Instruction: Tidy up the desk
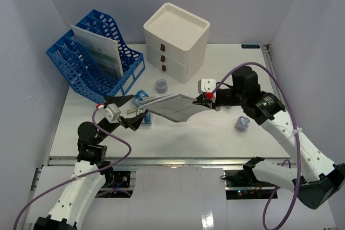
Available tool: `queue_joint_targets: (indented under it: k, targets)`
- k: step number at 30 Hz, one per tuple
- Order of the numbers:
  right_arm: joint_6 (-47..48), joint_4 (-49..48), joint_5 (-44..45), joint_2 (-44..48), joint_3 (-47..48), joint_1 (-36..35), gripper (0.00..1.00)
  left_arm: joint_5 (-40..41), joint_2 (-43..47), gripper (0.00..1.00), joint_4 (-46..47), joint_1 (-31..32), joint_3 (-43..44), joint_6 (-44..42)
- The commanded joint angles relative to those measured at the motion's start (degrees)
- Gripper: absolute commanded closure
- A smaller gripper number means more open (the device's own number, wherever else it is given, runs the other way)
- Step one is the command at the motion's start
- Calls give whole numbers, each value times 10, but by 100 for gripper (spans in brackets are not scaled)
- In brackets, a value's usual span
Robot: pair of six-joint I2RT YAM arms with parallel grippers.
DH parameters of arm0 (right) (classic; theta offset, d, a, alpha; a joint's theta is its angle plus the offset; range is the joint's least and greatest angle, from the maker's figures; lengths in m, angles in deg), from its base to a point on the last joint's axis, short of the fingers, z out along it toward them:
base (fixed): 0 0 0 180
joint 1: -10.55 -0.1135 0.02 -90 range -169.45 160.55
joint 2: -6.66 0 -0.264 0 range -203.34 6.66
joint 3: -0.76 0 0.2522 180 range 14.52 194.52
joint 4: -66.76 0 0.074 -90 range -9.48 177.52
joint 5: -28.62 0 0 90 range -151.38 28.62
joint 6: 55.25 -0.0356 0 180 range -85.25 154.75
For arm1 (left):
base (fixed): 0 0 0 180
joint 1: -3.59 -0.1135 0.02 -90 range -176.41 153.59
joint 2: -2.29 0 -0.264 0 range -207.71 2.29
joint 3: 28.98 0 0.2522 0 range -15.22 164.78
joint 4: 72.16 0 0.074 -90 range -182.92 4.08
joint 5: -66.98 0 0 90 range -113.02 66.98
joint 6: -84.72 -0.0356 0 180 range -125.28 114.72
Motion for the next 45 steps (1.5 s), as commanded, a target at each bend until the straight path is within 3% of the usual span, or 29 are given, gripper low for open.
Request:
queue_joint_targets:
  k: [1, 5, 13, 28, 39, 43, 45]
  targets:
    - [68, 28, -54, 22, 28, 0, 92, -28, -27, 2, 97, 2, 4, 16]
    - [67, 34, -66, 30, 29, 0, 92, -88, -39, 2, 178, 2, -15, 81]
    - [58, 38, -55, 40, 40, 1, 92, -207, -19, 2, 216, 1, -25, 142]
    - [15, 13, -120, 31, 49, 0, 92, -220, -131, 2, 442, 2, -46, 299]
    - [-21, -24, -149, 23, 19, -2, 92, -235, -174, 2, 496, 2, -19, 346]
    - [-40, -51, -151, 16, 6, -5, 92, -240, -164, 5, 490, 2, -19, 357]
    - [-52, -64, -152, 10, 0, -7, 92, -245, -157, 11, 482, 2, -16, 365]
